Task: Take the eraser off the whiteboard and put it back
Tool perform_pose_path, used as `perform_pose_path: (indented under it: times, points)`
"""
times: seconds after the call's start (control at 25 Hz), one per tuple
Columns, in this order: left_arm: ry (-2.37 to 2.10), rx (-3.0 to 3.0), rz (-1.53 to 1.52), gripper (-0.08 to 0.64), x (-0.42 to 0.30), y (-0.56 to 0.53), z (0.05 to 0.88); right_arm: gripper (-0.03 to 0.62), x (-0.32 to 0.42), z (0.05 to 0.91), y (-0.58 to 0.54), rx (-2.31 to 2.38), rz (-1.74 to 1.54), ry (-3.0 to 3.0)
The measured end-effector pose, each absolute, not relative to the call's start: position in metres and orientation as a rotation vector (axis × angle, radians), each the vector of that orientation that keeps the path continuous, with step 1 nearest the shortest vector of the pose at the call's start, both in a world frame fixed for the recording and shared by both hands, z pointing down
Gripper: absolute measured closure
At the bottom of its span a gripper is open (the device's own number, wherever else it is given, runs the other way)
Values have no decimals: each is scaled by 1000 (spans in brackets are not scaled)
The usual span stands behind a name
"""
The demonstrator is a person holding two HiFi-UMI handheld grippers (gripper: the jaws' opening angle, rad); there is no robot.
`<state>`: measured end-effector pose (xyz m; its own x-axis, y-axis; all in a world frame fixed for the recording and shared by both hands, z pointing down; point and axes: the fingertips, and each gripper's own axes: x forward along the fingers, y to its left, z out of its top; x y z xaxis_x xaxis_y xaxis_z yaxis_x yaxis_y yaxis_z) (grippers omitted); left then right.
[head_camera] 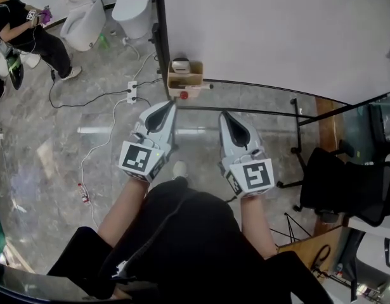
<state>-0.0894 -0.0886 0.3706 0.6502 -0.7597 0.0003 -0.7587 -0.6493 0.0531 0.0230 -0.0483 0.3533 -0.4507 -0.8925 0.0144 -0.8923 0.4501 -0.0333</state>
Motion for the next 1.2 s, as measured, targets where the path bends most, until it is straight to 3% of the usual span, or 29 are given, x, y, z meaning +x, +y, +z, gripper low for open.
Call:
perform_pose_path:
  times: [0.68,1.2]
  points:
    - [-1197,2840,44,555,-83,-161,389,583,16,361,-116,-1688,-43,2650]
    - [-1380,2740,41,554,-62,-191,389,583,41,357,-162,-1483,-21,2775]
